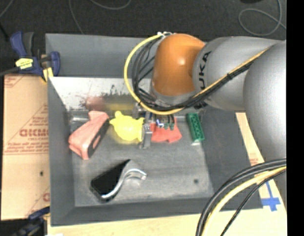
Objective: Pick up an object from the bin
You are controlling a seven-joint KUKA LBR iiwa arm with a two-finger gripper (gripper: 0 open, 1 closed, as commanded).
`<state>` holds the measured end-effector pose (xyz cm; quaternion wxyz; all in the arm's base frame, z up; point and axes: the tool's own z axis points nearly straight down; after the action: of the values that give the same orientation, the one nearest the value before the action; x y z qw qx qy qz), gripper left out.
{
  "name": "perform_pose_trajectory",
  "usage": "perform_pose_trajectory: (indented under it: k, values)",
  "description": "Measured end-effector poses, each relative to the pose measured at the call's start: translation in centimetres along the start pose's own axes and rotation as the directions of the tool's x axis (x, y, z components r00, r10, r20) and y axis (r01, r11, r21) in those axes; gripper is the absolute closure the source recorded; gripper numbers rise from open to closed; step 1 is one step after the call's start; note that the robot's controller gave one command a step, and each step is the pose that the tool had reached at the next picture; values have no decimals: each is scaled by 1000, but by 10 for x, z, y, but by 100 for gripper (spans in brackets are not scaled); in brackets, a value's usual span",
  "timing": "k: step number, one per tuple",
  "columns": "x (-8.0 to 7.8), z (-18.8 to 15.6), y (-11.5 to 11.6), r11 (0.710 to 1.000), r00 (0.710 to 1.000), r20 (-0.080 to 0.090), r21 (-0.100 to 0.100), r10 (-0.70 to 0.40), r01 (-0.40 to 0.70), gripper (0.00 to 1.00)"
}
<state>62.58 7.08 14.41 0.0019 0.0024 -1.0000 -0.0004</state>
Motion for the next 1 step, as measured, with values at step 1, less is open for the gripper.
perform_pose_trajectory:
  k: [1]
  values:
    - [-1, -5, 0, 1000, 1000, 7, -1, 1, -1, 0]
